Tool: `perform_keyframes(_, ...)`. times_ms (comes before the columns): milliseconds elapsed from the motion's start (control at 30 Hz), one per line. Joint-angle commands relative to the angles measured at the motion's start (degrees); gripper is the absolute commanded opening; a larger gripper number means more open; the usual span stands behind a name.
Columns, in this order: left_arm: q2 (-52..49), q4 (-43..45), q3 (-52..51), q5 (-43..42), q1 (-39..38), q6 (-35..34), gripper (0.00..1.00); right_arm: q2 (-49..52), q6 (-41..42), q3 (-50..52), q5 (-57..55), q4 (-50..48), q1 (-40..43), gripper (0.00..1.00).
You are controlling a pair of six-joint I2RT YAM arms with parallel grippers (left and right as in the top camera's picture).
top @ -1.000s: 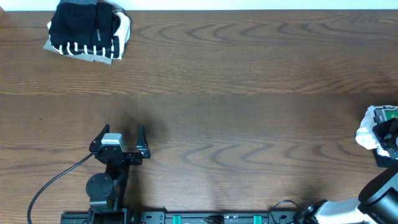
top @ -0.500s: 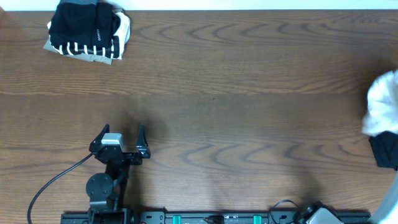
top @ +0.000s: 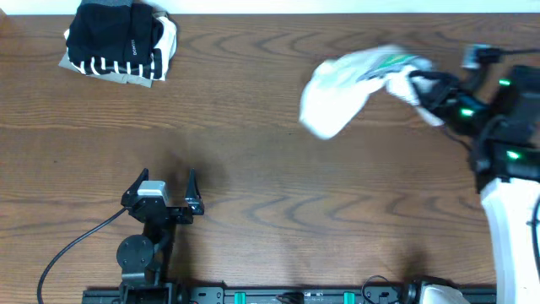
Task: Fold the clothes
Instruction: 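Lift the T-shirt with the right gripper and drop it mid-table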
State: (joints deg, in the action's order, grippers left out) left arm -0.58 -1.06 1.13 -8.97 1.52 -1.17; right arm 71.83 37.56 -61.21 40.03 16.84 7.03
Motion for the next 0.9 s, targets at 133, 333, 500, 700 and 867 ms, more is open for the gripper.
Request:
perform_keyframes(133, 0.35, -1.92, -0.90, -0.63, 0.35, 0.96, 0.98, 0.55, -1.73, -0.92, -3.82, 0.31, -12.94, 0.01)
perform_keyframes(333, 0.35, -1.92, -0.90, -0.63, 0.35, 0.96, 0.98, 2.62, -3.61, -0.92, -3.85, 0.33, -20.96, 0.08)
perform_keyframes(500, 0.35, -1.92, -0.90, -0.63, 0.35, 0.96, 0.98, 5.95, -5.64, -0.92, -8.83, 0.72, -23.58, 0.13)
perform_keyframes(700, 0.35, -1.92, -0.90, -0.63, 0.35, 0.96, 0.98, 6.73, -9.14, -0.94, -25.94, 6.23, -22.53, 0.35)
perform_keyframes(867, 0.35, -1.92, -0.90, -0.63, 0.35, 0.96, 0.98, 5.73, -11.54, -0.94, -27.80, 10.95, -20.20, 0.57)
